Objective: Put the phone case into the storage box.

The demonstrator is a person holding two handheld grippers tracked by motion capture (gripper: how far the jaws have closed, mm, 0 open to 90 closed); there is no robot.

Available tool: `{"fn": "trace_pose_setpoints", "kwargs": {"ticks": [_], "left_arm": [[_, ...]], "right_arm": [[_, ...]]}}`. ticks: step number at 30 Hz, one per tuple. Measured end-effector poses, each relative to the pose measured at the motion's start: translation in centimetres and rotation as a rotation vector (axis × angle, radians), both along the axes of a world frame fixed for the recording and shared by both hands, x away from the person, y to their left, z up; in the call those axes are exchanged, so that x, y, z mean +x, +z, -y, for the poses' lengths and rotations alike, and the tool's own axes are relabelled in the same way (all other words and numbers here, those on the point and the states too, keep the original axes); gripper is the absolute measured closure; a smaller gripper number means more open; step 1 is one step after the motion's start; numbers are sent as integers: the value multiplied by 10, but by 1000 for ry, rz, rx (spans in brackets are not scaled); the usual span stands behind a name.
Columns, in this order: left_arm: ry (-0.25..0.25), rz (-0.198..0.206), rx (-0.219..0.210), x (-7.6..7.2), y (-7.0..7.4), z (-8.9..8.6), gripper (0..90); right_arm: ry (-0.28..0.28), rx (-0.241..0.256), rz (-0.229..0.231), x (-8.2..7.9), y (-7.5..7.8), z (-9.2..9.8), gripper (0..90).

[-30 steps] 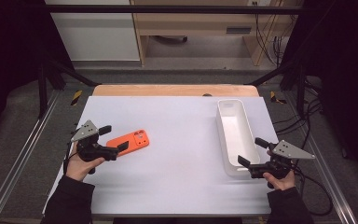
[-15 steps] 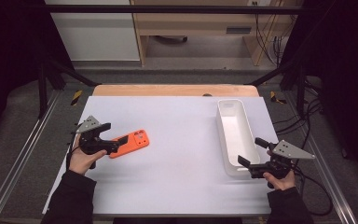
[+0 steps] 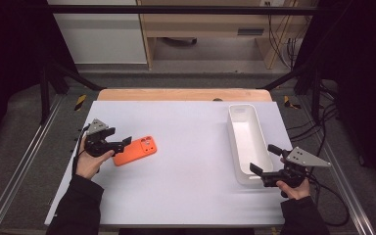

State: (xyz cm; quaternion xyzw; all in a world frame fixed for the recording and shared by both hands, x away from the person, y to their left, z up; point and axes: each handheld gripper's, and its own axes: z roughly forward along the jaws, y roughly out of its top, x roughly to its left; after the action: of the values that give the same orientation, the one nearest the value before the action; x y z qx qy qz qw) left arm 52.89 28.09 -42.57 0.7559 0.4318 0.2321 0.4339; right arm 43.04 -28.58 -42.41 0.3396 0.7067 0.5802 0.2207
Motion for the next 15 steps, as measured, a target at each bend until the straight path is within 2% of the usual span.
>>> {"fn": "trace_pose_setpoints", "kwargs": {"ticks": [6,9,11,12,14,15], "left_arm": [[25,-8,5,6,-5,-2,303],[45,-11,-4,10,-8,-4,375],[51,-14,-13,11,-9,-6,392],[50,-21,-17,12,-10,-7,448],[53,-24,-13,13,-11,-8,468],[56,-36,-2,14,-13,-8,522]], "right_arm": [[-1,-4,-2,0,0,0,4],[0,-4,0,0,0,0,4],[-1,-4,-1,0,0,0,4],[1,-6,-3,0,0,-1,4],[1,-5,-3,0,0,-1,4],[2,-5,-3,0,-1,-1,4]]}}
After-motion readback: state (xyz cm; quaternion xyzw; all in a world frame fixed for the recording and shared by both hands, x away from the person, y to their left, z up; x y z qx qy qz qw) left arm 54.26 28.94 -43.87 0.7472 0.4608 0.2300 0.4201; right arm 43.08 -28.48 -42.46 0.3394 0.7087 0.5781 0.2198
